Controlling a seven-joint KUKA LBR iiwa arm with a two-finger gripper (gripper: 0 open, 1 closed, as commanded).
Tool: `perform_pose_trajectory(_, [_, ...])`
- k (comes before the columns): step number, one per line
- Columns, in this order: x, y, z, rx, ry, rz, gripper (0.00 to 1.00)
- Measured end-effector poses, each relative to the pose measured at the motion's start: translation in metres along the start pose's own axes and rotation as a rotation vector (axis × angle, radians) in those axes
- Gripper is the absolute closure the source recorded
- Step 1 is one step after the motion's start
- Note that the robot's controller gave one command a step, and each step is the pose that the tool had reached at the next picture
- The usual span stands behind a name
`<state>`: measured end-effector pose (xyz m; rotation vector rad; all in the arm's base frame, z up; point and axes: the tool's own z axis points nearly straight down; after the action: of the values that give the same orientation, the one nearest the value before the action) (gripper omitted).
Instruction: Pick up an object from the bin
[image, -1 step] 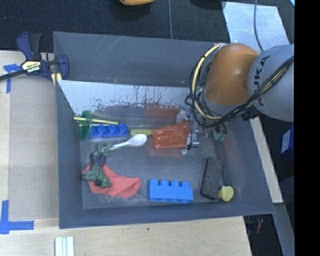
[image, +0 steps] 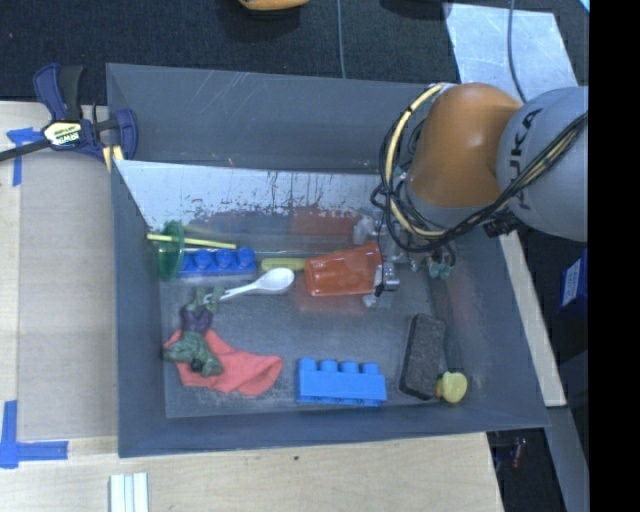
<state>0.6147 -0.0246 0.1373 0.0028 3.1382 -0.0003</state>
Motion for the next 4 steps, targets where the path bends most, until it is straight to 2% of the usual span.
perform_pose_trajectory(1, [0.0,0.009,0.039,0.002,-0.008,-0.228,0.0])
perform_pose_trajectory(2, [-0.004,0.011,0.066,0.001,-0.005,-0.147,1.0])
perform_pose_trajectory(3, [-0.004,0.011,0.066,0.001,-0.005,-0.147,1.0])
perform_pose_trajectory(4, [0.0,0.008,0.01,0.0,-0.002,-0.114,1.0])
